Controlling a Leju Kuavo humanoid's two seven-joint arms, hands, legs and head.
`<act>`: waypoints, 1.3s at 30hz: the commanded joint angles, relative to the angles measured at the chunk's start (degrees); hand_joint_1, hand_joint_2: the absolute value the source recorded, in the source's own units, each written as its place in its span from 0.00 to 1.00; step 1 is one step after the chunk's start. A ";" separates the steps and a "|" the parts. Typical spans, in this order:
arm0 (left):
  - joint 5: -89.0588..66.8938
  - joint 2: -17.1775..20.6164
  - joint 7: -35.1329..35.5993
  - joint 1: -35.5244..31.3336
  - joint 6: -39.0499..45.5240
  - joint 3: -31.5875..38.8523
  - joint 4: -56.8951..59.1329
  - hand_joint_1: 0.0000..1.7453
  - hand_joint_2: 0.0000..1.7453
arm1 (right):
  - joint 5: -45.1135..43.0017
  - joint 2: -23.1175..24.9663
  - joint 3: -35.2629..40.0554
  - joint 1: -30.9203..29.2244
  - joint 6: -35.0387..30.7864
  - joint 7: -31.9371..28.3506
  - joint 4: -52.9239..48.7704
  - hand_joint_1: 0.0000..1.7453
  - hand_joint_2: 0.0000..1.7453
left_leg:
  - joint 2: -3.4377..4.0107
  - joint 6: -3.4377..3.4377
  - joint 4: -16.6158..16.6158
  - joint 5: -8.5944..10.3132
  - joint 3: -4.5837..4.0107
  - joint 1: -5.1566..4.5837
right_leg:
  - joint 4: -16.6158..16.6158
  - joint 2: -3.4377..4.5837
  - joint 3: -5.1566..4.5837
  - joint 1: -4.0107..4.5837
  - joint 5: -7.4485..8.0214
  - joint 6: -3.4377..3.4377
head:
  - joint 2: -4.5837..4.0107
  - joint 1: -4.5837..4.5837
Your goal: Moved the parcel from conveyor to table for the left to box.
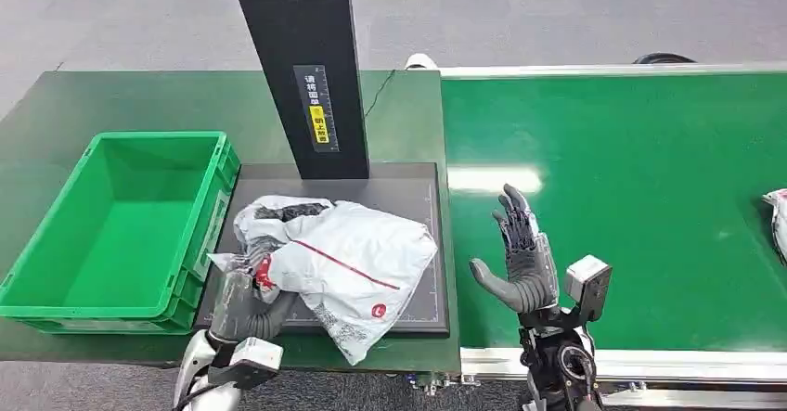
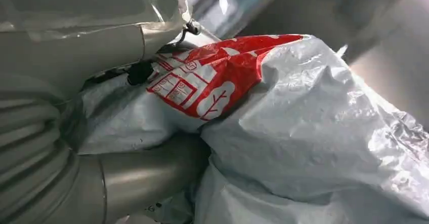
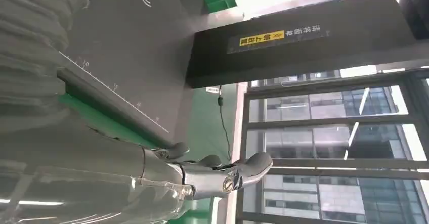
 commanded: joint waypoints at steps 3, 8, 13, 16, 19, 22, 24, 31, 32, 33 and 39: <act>9.11 1.20 -1.33 0.07 1.78 0.19 -7.56 1.00 1.00 | -0.57 -0.90 0.14 -1.34 -0.53 0.13 2.17 0.00 1.00 | 0.04 0.02 0.01 0.01 -0.01 0.02 | -0.02 -0.03 0.00 0.03 0.02 -0.02 | 0.00 0.00; 9.11 1.20 -1.33 0.07 1.78 0.19 -7.56 1.00 1.00 | -0.57 -0.90 0.14 -1.34 -0.53 0.13 2.17 0.00 1.00 | 0.07 0.04 0.00 -0.01 0.02 0.03 | -0.06 -0.03 0.05 0.05 0.03 -0.02 | 0.00 0.00; 9.11 1.20 -1.33 0.07 1.78 0.19 -7.56 1.00 1.00 | -0.57 -0.90 0.14 -1.34 -0.53 0.13 2.17 0.00 1.00 | 0.02 0.02 -0.01 0.01 0.02 0.00 | -0.03 -0.04 0.02 0.01 0.01 -0.01 | 0.00 0.00; 11.39 3.58 -1.33 -0.59 5.86 -2.53 -9.23 1.00 1.00 | -0.69 -0.89 0.19 -1.35 -0.52 0.21 2.24 0.00 1.00 | 0.03 0.02 0.00 0.01 0.00 0.00 | -0.02 -0.03 0.00 0.01 0.02 -0.01 | 0.00 0.00; 5.62 2.65 -0.76 -0.96 8.80 2.01 -10.32 1.00 1.00 | -0.58 -0.63 0.22 -0.82 -0.46 0.14 1.79 0.00 1.00 | 0.04 0.01 0.01 0.01 -0.01 0.02 | -0.01 -0.02 -0.01 0.03 0.02 -0.02 | 0.00 0.00; -7.06 1.02 11.13 -3.60 13.59 9.27 -7.25 1.00 1.00 | -0.20 0.08 -0.65 1.08 -0.79 0.33 -0.68 0.00 1.00 | -0.01 0.01 -0.01 0.02 0.00 0.01 | -0.02 -0.07 0.00 0.02 0.01 -0.02 | 0.00 0.00; -9.47 1.73 15.63 -5.41 13.10 12.92 -4.55 1.00 1.00 | 0.44 0.25 -0.96 1.57 -0.63 0.57 -1.26 0.00 1.00 | -0.05 0.01 0.00 0.04 0.01 0.02 | -0.02 -0.13 0.03 0.04 0.01 -0.03 | 0.00 0.00; -10.28 2.85 18.79 -8.89 12.20 18.68 2.12 1.00 1.00 | 0.89 0.25 -1.46 2.31 -0.42 0.48 -2.49 0.00 1.00 | -0.01 0.01 -0.03 0.04 0.04 0.01 | -0.03 -0.07 0.03 0.02 0.01 -0.03 | 0.00 0.00; -10.29 2.54 18.81 -8.79 12.23 18.56 2.00 1.00 1.00 | 0.89 0.27 -1.46 2.26 -0.42 0.48 -2.49 0.00 1.00 | 0.01 0.02 -0.04 0.04 0.06 0.04 | -0.07 -0.08 0.06 0.06 0.03 -0.03 | 0.00 0.00; -10.38 2.26 18.76 -8.45 12.27 18.42 1.45 1.00 1.00 | 0.91 0.29 -1.48 2.20 -0.42 0.48 -2.38 0.00 1.00 | 0.01 0.03 -0.02 0.02 0.05 0.02 | -0.05 -0.07 0.04 0.04 0.01 -0.01 | 0.00 0.00; -12.58 6.21 26.58 -11.74 10.21 30.52 11.31 1.00 1.00 | 1.17 -0.05 -2.52 3.33 -0.62 0.58 -3.73 0.00 1.00 | 0.08 -0.01 -0.07 0.03 0.07 -0.01 | -0.04 0.01 0.04 0.01 0.02 -0.04 | 0.00 0.02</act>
